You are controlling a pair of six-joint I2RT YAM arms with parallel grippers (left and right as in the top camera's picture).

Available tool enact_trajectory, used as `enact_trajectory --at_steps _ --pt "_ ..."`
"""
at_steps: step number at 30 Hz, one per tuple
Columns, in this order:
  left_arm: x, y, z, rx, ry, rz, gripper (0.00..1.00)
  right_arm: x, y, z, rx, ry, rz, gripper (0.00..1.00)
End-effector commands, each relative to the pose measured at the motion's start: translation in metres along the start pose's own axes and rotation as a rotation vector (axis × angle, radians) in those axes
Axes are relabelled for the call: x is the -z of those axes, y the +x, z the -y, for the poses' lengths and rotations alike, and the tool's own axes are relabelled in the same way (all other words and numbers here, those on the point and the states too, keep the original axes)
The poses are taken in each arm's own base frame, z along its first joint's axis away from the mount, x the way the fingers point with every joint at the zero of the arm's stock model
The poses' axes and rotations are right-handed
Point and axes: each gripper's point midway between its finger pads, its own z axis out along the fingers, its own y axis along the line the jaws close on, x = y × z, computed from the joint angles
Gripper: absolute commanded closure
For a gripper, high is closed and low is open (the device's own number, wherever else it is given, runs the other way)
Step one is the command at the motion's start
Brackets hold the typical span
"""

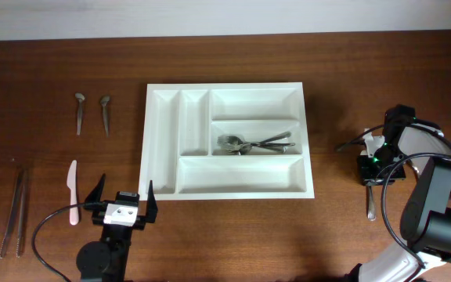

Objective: Pack container
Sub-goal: 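Lower the right gripper and close it on the spoon handle, then lift the spoon and carry it left into the tray's top compartment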

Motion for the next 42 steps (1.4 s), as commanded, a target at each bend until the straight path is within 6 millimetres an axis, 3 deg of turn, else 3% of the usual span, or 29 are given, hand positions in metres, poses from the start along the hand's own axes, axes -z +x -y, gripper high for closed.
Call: enact_trajectory --at_steps 1,6,18,21,25,29,34,42 --pt "0.000 0.003 -0.001 -0.007 -0.008 -0.006 0.01 -0.008 0.002 0.006 0.000 0.036 -0.025 0.81" --pt "0.000 0.003 -0.001 -0.008 -0.008 -0.006 0.01 -0.008 0.002 0.006 -0.009 0.036 -0.025 0.94" --pt "0.000 0.003 -0.001 -0.007 -0.008 -0.006 0.01 -0.004 -0.006 0.008 -0.014 0.043 -0.003 0.96" --pt "0.000 0.003 -0.001 -0.008 -0.008 -0.006 0.01 0.009 -0.019 0.010 -0.010 0.046 0.031 0.96" --pt "0.000 0.003 -0.001 -0.007 -0.008 -0.006 0.01 0.045 -0.055 0.004 0.022 0.040 0.127 0.96" --pt "0.000 0.003 -0.001 -0.007 -0.008 -0.006 0.01 0.092 -0.099 -0.021 0.118 0.001 0.272 0.96" --pt "0.000 0.003 -0.001 -0.007 -0.008 -0.006 0.01 0.144 -0.141 -0.071 0.304 0.005 0.433 0.96" --pt "0.000 0.003 -0.001 -0.008 -0.008 -0.006 0.01 0.161 -0.162 -0.168 0.628 0.008 0.550 0.92"
